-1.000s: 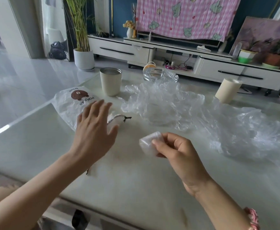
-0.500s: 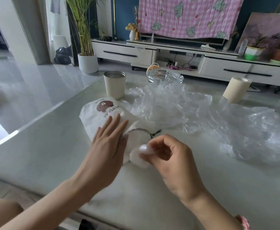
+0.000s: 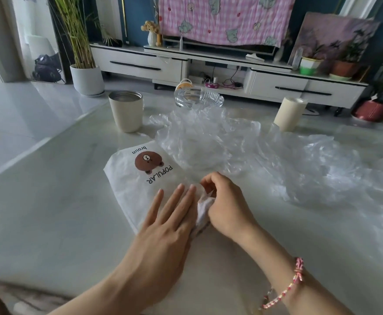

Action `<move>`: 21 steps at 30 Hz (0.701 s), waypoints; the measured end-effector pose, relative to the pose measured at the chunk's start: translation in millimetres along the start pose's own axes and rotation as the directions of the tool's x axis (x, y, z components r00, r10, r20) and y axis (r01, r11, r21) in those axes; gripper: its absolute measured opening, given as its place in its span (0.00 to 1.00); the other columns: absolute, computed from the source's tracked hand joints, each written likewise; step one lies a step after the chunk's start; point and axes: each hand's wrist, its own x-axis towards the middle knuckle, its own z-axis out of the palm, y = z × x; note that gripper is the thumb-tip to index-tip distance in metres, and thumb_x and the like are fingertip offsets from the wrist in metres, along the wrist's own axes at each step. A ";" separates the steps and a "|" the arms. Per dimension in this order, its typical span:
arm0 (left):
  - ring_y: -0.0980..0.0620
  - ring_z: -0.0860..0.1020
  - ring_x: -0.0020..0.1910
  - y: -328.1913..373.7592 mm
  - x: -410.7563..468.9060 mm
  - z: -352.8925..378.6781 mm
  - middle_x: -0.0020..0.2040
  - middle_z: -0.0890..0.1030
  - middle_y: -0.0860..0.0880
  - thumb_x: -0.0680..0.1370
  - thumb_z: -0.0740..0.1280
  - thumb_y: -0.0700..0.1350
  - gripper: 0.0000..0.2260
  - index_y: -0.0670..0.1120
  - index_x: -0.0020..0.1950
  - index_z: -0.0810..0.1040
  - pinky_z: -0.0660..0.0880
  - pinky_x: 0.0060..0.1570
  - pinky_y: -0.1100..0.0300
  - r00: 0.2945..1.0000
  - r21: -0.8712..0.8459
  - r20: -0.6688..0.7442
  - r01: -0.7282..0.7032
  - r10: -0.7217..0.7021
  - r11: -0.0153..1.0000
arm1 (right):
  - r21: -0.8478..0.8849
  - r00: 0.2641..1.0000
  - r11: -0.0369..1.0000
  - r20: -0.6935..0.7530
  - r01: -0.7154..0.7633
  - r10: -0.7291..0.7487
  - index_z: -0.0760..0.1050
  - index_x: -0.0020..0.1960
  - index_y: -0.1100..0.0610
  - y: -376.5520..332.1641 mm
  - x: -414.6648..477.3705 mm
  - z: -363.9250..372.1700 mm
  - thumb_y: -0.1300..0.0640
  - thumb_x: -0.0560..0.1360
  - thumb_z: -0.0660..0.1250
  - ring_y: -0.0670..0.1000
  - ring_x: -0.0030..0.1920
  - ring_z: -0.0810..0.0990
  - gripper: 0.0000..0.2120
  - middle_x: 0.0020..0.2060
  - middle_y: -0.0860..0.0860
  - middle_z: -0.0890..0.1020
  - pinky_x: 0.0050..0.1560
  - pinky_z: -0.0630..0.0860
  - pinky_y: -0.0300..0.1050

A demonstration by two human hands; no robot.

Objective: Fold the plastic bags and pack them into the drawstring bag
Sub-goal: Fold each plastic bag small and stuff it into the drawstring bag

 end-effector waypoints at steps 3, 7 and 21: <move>0.44 0.63 0.71 -14.6 1.4 8.4 0.69 0.70 0.41 0.74 0.57 0.43 0.22 0.38 0.66 0.73 0.56 0.67 0.46 1.000 0.114 0.023 0.016 -0.019 0.993 | -0.055 0.995 0.997 0.081 0.056 -0.051 0.73 0.59 0.52 10.8 3.1 -28.5 0.62 0.71 0.68 0.44 0.58 0.70 0.17 0.56 0.47 0.71 0.53 0.63 0.26; 0.45 0.64 0.68 -42.6 7.9 13.4 0.64 0.76 0.40 0.73 0.54 0.43 0.22 0.36 0.62 0.77 0.52 0.68 0.49 0.990 0.175 -0.032 0.143 -0.140 0.974 | -0.584 0.951 0.812 -0.245 0.010 -0.187 0.80 0.53 0.55 44.7 2.8 -55.8 0.58 0.68 0.74 0.61 0.63 0.71 0.14 0.62 0.58 0.73 0.62 0.65 0.52; 0.48 0.57 0.74 -26.8 30.5 -10.9 0.73 0.65 0.43 0.79 0.54 0.56 0.27 0.40 0.71 0.66 0.51 0.71 0.52 0.960 -0.125 -0.211 0.158 -0.182 0.979 | -0.582 0.792 0.780 -0.355 0.229 -0.497 0.81 0.43 0.58 35.5 -3.5 -68.4 0.68 0.64 0.69 0.51 0.46 0.79 0.10 0.41 0.50 0.83 0.50 0.69 0.43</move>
